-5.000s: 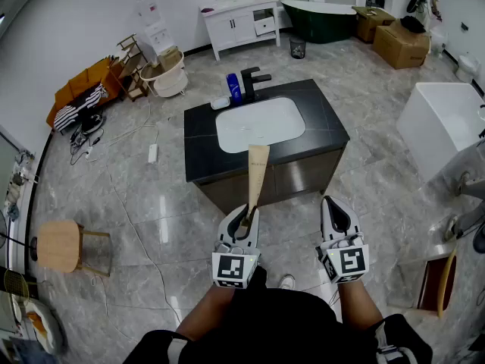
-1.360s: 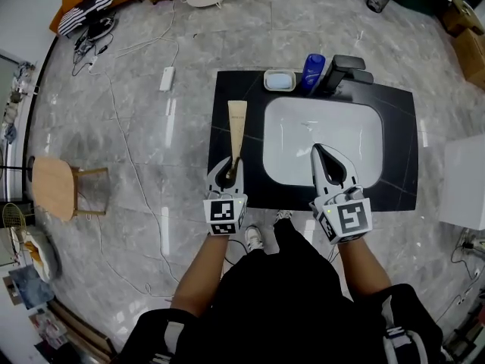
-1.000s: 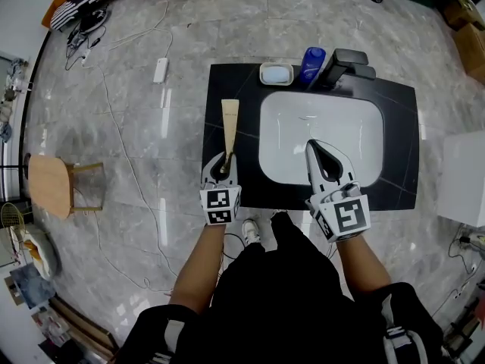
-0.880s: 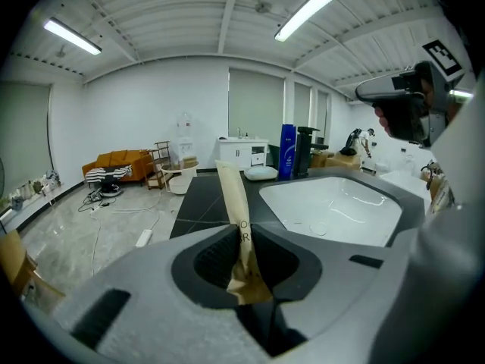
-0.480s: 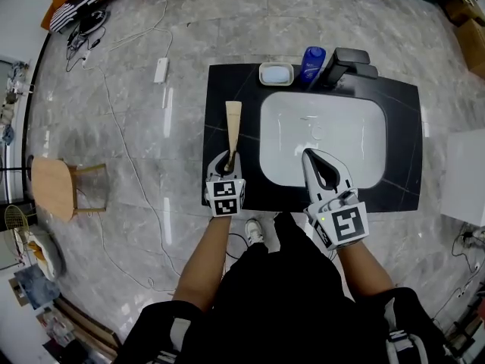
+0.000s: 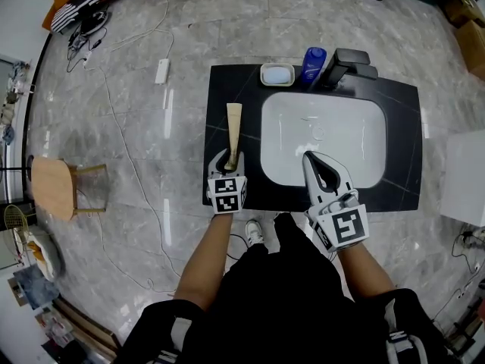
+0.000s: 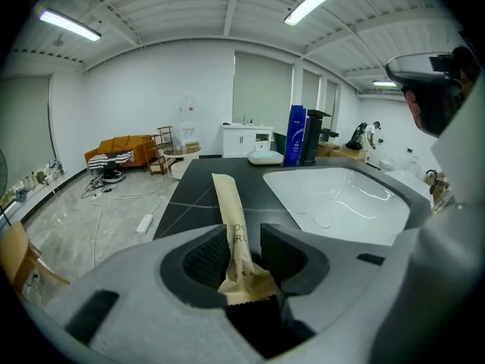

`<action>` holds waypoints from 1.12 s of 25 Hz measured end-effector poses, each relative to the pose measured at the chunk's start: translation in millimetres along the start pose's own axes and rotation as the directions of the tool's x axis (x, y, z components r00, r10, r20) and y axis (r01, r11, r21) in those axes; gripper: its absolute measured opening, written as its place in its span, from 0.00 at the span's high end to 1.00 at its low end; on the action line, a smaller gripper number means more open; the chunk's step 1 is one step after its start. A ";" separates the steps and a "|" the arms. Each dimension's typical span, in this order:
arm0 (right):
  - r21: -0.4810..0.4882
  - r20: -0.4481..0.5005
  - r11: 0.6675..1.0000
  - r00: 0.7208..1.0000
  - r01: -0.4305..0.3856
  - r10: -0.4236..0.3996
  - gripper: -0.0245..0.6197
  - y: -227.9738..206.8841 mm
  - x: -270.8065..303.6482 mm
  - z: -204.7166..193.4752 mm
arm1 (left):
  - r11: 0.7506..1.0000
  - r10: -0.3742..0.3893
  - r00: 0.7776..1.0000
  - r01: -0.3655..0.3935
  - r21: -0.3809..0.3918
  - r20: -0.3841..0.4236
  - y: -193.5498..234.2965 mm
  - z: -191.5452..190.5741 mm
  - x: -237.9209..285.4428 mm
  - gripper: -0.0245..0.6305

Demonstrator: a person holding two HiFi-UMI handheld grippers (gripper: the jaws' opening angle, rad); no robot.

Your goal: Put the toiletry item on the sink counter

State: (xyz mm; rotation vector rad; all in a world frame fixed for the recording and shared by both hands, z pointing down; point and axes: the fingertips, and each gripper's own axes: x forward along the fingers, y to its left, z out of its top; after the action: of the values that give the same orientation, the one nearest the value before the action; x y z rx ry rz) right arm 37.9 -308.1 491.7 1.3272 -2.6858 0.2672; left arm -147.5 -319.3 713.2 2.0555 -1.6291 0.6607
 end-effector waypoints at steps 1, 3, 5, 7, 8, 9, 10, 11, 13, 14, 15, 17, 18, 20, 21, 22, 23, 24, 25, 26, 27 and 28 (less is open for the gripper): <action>-0.002 0.004 1.000 1.000 -0.001 0.001 0.95 1.6 0.1 1.7 | 1.000 0.004 1.000 -0.004 0.002 0.006 0.9 1.9 -2.6 0.73; -0.007 0.013 1.000 1.000 -0.003 0.003 0.95 5.5 0.3 5.8 | 1.000 0.018 0.999 -0.018 0.012 0.031 4.4 9.7 -10.9 0.73; -0.017 0.023 1.000 1.000 -0.004 0.004 0.95 9.8 -1.0 10.7 | 0.999 0.031 0.996 -0.033 0.017 0.078 7.5 24.7 -22.9 0.71; -0.027 0.035 1.000 0.999 -0.005 0.006 0.95 14.9 -3.8 16.5 | 0.999 0.036 0.990 -0.039 0.016 0.135 8.5 45.2 -39.0 0.69; -0.032 0.039 0.999 0.999 -0.004 0.006 0.95 17.3 -5.5 19.3 | 0.999 0.037 0.985 -0.040 0.017 0.167 8.1 57.3 -48.5 0.69; -0.036 0.044 0.999 0.999 -0.004 0.005 0.95 19.8 -7.4 22.1 | 0.999 0.036 0.979 -0.040 0.017 0.202 7.2 70.3 -59.0 0.69; -0.040 0.050 0.999 0.999 -0.003 0.005 0.95 22.2 -9.1 25.2 | 0.999 0.033 0.971 -0.038 0.018 0.238 5.9 83.9 -70.1 0.70; -0.044 0.057 0.999 0.998 -0.001 0.004 0.95 24.5 -10.7 28.6 | 0.999 0.028 0.961 -0.035 0.019 0.275 4.1 97.7 -81.8 0.70; -0.050 0.075 0.999 0.997 0.003 0.001 0.95 28.8 -13.6 36.3 | 0.999 0.014 0.941 -0.024 0.025 0.339 -0.7 124.0 -106.0 0.71; -0.054 0.085 0.999 0.996 0.006 -0.001 0.95 30.6 -15.0 40.3 | 1.000 0.006 0.931 -0.017 0.027 0.364 -3.4 135.7 -117.5 0.73; -0.060 0.093 0.998 0.996 0.008 -0.002 0.95 32.3 -16.2 44.2 | 1.000 -0.003 0.923 -0.008 0.027 0.384 -5.9 146.2 -128.1 0.76; -0.075 0.107 0.997 0.994 0.011 -0.003 0.95 35.7 -18.5 52.0 | 1.000 -0.015 0.907 0.003 0.030 0.421 -9.8 164.5 -147.8 0.82; -0.079 0.114 0.997 0.993 0.013 -0.004 0.95 37.6 -20.3 55.9 | 0.999 -0.022 0.898 0.008 0.034 0.439 -11.6 172.3 -157.6 0.88; -0.080 0.129 0.997 0.992 0.020 -0.009 0.95 41.8 -25.5 63.2 | 0.998 -0.052 0.879 0.036 0.043 0.475 -17.4 184.9 -177.7 0.94; -0.084 0.135 0.996 0.991 0.023 -0.011 0.95 44.0 -28.2 66.5 | 0.997 -0.069 0.869 0.050 0.051 0.491 -20.8 189.8 -187.6 0.95; -0.094 0.139 0.995 0.990 0.026 -0.013 0.95 46.3 -30.6 69.3 | 0.996 -0.080 0.860 0.055 0.064 0.505 -23.5 194.0 -196.8 0.95; -0.110 0.140 0.993 0.990 0.030 -0.015 0.95 48.6 -32.5 71.7 | 0.995 -0.086 0.852 0.052 0.080 0.516 -25.5 197.4 -204.7 0.95; -0.131 0.138 0.991 0.990 0.035 -0.017 0.95 50.9 -34.1 73.8 | 0.994 -0.090 0.847 0.047 0.096 0.524 -27.0 199.7 -211.0 0.95; -0.151 0.137 0.988 0.990 0.042 -0.021 0.96 53.2 -36.0 75.9 | 0.993 -0.094 0.844 0.043 0.109 0.527 -28.2 200.6 -215.9 0.95; -0.165 0.138 0.985 0.990 0.050 -0.027 0.96 55.4 -38.0 77.8 | 0.992 -0.099 0.843 0.043 0.118 0.529 -29.2 200.3 -219.6 0.94; -0.173 0.140 0.983 0.990 0.058 -0.034 0.96 57.3 -40.0 79.5 | 0.991 -0.104 0.843 0.045 0.125 0.528 -29.9 199.1 -222.6 0.94; -0.180 0.142 0.982 0.989 0.064 -0.039 0.96 59.1 -41.7 81.0 | 0.990 -0.109 0.842 0.048 0.129 0.528 -30.2 197.6 -225.1 0.94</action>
State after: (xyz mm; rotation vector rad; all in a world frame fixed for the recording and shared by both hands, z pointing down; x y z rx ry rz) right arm 12.6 -258.2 398.6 1.4036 -2.7018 -0.0802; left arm -142.3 -258.7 418.4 2.5341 -1.8071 0.1443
